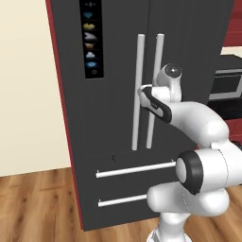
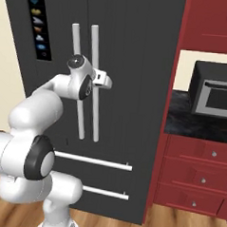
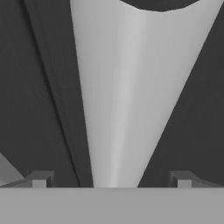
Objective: There is a bowl on the dining counter. Grab a lemon wedge from the fridge and place it in the bowl. Then get the liquor bottle and glass cup from the cabinet and place them next to the bowl.
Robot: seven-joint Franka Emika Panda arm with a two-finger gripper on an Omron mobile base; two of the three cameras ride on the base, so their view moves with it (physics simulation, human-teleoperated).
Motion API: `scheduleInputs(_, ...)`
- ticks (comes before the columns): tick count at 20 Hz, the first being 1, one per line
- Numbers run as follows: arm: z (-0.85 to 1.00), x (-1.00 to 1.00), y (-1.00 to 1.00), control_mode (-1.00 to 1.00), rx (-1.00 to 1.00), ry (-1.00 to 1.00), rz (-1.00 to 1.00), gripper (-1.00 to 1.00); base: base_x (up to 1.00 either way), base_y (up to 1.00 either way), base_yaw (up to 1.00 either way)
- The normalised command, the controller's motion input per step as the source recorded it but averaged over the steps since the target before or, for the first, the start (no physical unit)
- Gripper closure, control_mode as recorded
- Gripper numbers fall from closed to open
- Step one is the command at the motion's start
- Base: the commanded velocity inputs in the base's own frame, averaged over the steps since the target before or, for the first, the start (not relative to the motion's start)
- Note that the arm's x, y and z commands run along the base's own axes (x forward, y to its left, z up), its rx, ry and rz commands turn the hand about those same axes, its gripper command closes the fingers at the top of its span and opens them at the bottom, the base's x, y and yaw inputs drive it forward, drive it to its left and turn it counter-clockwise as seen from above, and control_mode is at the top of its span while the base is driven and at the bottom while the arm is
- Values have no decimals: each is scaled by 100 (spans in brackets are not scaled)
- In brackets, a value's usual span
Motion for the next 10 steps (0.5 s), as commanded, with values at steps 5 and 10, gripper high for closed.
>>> scheduleInputs(5,-6,21,-5,-100,0,-13,0,-100,0,0,0)
scheduleInputs(10,-16,18,0,-100,0,-13,0,100,0,0,0)
